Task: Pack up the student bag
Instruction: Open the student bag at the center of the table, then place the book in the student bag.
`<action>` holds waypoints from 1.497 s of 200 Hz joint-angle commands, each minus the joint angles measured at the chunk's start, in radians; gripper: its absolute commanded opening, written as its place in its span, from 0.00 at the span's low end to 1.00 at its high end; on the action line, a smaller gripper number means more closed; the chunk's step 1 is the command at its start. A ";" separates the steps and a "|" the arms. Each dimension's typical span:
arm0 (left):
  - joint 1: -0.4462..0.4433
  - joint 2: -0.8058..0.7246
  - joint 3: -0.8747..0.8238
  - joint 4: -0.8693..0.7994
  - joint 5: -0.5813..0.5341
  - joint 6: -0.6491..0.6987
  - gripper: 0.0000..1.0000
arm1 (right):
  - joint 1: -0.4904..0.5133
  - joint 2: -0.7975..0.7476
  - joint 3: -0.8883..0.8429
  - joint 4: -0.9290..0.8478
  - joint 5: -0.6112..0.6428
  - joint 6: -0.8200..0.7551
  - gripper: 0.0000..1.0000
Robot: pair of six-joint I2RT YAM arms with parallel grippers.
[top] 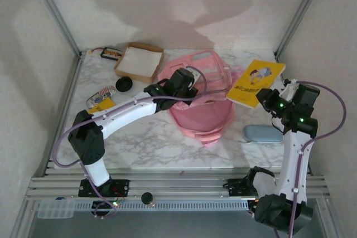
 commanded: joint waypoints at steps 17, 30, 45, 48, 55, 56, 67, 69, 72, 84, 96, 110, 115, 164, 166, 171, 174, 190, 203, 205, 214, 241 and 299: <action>0.033 -0.005 0.167 0.055 -0.037 -0.047 0.00 | 0.036 -0.108 -0.044 -0.092 0.049 -0.021 0.00; 0.036 0.013 0.205 0.047 -0.045 -0.035 0.00 | 0.053 -0.137 -0.105 -0.079 0.023 -0.007 0.00; 0.038 0.034 0.249 0.028 -0.030 -0.024 0.00 | 0.075 -0.152 -0.164 -0.051 -0.047 0.003 0.00; 0.038 0.035 0.253 0.027 -0.022 -0.019 0.00 | 0.083 -0.154 -0.173 -0.044 -0.063 0.005 0.00; 0.038 0.035 0.257 0.031 0.002 -0.007 0.00 | 0.101 -0.159 -0.195 -0.024 -0.099 0.018 0.00; 0.038 0.034 0.258 0.032 0.004 -0.005 0.00 | 0.104 -0.160 -0.198 -0.021 -0.103 0.019 0.00; 0.038 0.032 0.257 0.041 0.004 0.001 0.00 | 0.147 -0.162 -0.217 0.004 -0.138 0.030 0.00; 0.038 0.032 0.258 0.042 0.003 -0.001 0.00 | 0.156 -0.161 -0.218 0.005 -0.138 0.032 0.00; 0.038 0.032 0.260 0.043 0.002 0.001 0.00 | 0.171 -0.163 -0.223 0.010 -0.136 0.034 0.00; 0.038 0.035 0.266 0.033 0.025 0.009 0.00 | 0.227 -0.165 -0.252 0.048 -0.127 0.054 0.00; 0.038 0.032 0.259 0.032 0.055 0.011 0.00 | 0.269 -0.158 -0.308 0.128 -0.161 0.102 0.00; 0.038 0.024 0.241 0.046 0.072 0.003 0.00 | 0.318 -0.140 -0.376 0.248 -0.172 0.163 0.00; 0.038 0.021 0.236 0.050 0.076 0.001 0.00 | 0.340 -0.133 -0.397 0.293 -0.168 0.184 0.00; 0.041 0.003 0.233 0.038 0.068 0.017 0.00 | 0.558 0.076 -0.486 0.718 -0.091 0.317 0.00; 0.041 0.003 0.233 0.038 0.070 0.017 0.00 | 0.563 0.090 -0.483 0.729 -0.090 0.314 0.00; 0.041 0.001 0.231 0.035 0.080 0.018 0.00 | 0.567 0.122 -0.479 0.759 -0.091 0.311 0.00; 0.041 0.001 0.231 0.035 0.083 0.018 0.00 | 0.568 0.142 -0.478 0.780 -0.093 0.310 0.00; 0.041 -0.006 0.214 0.043 0.088 0.019 0.00 | 0.565 0.244 -0.436 0.821 -0.069 0.271 0.00; 0.041 -0.005 0.212 0.036 0.092 0.026 0.00 | 0.567 0.323 -0.394 0.835 -0.047 0.232 0.00; 0.041 -0.005 0.211 0.034 0.093 0.027 0.00 | 0.567 0.336 -0.389 0.835 -0.043 0.227 0.00; 0.041 -0.007 0.211 0.029 0.095 0.032 0.00 | 0.567 0.399 -0.353 0.831 -0.036 0.199 0.03; 0.042 -0.015 0.197 0.031 0.087 0.042 0.00 | 0.565 0.541 -0.246 0.755 0.028 0.089 0.20; 0.045 -0.035 0.156 0.068 0.076 0.033 0.00 | 0.570 0.493 -0.177 0.525 0.233 0.000 0.65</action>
